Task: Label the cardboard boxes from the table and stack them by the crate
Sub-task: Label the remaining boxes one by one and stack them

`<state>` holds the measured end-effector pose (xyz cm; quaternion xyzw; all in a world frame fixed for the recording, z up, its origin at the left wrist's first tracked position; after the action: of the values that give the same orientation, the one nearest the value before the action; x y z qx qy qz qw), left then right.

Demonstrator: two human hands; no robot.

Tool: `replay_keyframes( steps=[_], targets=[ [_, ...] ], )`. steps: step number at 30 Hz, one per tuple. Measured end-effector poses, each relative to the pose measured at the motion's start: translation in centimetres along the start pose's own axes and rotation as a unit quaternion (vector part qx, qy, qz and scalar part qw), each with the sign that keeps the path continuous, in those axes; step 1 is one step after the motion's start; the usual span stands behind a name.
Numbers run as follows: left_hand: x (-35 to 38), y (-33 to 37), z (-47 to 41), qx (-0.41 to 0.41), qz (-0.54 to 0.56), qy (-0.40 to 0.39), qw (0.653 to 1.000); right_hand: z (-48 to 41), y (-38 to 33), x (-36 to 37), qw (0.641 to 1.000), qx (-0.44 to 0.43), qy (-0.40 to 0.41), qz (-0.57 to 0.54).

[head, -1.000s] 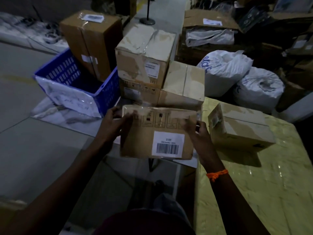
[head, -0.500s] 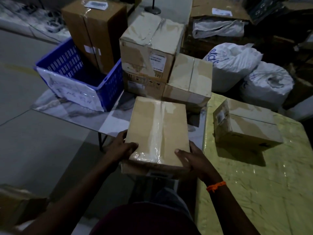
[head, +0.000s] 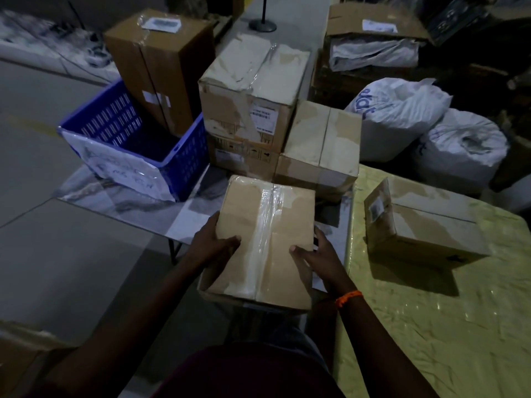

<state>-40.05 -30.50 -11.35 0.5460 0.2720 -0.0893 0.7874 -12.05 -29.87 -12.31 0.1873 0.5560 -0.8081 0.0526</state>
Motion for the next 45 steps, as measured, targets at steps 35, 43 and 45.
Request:
replay_keyframes(
  steps=[35, 43, 45],
  targets=[
    [2.6, 1.6, 2.6, -0.054, 0.338, -0.014, 0.939, 1.4, 1.1, -5.7, 0.957, 0.041, 0.142, -0.248],
    [2.1, 2.4, 2.2, 0.008, 0.284, 0.034, 0.958, 2.9, -0.3, -5.7, 0.954, 0.045, 0.204, -0.215],
    [0.7, 4.8, 2.5, 0.130, 0.226, 0.072, 0.963, 3.7, -2.6, -6.4, 0.947, -0.054, 0.281, -0.146]
  ],
)
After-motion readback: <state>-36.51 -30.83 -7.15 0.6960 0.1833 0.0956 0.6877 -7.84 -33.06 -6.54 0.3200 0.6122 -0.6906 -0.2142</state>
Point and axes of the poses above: each hand's wrist, its own z-axis away from the middle knuckle, its own x-axis out of the palm, y = z × x, the point moved 1 cm from there along -z, towards the middle knuckle, and after that the axes turned 15 degrees about y, right-handed, at the moved point
